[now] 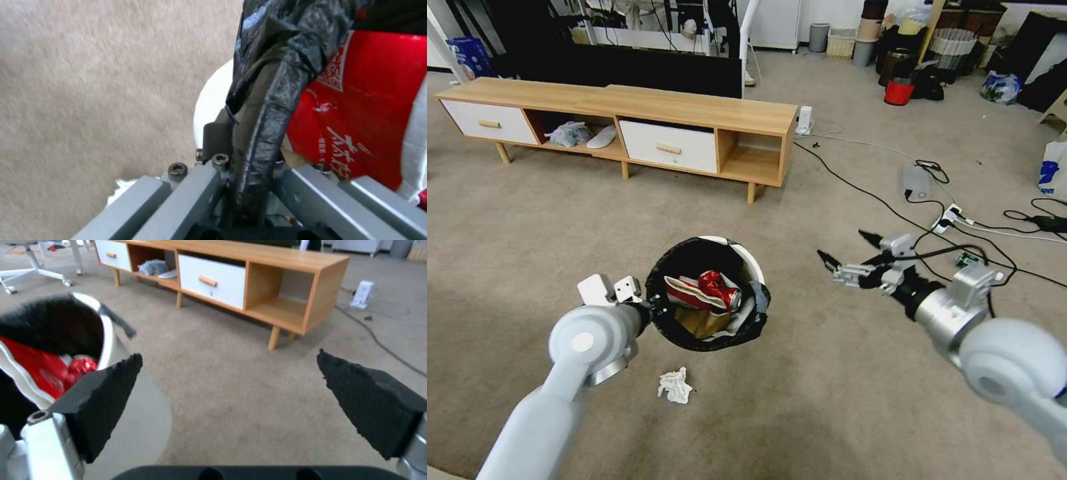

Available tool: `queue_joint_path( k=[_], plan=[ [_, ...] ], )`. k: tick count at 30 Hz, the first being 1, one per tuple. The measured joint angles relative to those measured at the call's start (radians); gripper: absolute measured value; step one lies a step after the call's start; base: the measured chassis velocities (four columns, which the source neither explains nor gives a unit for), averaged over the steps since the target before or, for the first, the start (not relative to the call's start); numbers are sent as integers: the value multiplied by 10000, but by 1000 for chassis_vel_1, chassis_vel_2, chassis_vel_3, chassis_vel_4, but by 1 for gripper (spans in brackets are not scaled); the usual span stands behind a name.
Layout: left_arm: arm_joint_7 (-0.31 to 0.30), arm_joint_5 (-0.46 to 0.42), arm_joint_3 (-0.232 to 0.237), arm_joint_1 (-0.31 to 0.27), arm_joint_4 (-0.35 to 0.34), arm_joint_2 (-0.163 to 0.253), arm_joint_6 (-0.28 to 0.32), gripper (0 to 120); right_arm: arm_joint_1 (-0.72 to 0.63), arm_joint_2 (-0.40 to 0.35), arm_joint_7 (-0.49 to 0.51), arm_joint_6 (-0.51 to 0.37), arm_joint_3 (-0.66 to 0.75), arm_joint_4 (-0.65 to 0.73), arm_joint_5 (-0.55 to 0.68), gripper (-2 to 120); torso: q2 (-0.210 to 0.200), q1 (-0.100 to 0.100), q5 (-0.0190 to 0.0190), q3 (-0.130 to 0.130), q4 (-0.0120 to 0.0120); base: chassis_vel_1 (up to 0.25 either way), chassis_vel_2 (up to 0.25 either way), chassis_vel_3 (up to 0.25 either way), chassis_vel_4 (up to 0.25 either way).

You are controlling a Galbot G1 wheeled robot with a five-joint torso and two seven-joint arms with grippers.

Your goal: Pick up the trash bin and place the garbage on the floor into it.

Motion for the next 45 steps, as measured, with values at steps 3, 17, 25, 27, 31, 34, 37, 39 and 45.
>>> queue_joint_path(
  k=[3, 17, 25, 27, 31, 34, 37, 39, 45],
  plan=[
    [198, 260, -170, 235, -149, 37, -34, 0, 64, 364, -8, 34, -303, -227, -316, 100, 0, 0, -1, -1, 1, 0, 0, 0, 0],
    [652, 778, -632, 875, -395, 163, -130, 0, 260, 2220, -218, 211, -1754, -1460, -1852, 100, -2, 0, -1, 0, 0, 0, 0, 0, 0],
    [698, 805, -697, 706, -212, 70, -204, 0, 362, 2560, -221, 310, -1972, -1857, -2010, 100, -2, 0, 2, 0, 0, 0, 0, 0, 0],
    [710, 830, -680, 666, -149, 64, -204, 0, 367, 2586, -222, 329, -1970, -1904, -2016, 100, -2, 0, 3, 0, 0, 0, 0, 0, 0],
    [711, 877, -602, 539, -26, 21, -209, 0, 378, 2649, -226, 390, -1921, -2021, -2056, 100, -2, 0, 2, 0, 1, 7, 14, 10, 9],
    [712, 907, -537, 450, 35, -2, -224, 0, 385, 2676, -227, 407, -1892, -2072, -2079, 100, -2, 0, 3, 0, 1, 47, 64, 64, 52],
    [711, 975, -502, 398, 85, -18, -229, 0, 407, 2678, -230, 410, -1887, -2102, -2081, 100, -2, 0, 3, 0, 1, 59, 62, 70, 72],
    [711, 1002, -501, 395, 94, -21, -231, 0, 448, 2678, -234, 411, -1897, -2125, -2081, 100, -2, 0, 3, 0, 2, 77, 79, 83, 82],
    [718, 1044, -521, 418, 93, -13, -232, 0, 605, 2733, -243, 412, -2002, -2292, -2056, 100, -2, 0, 2, 0, 2, 109, 100, 93, 113]
  ],
)
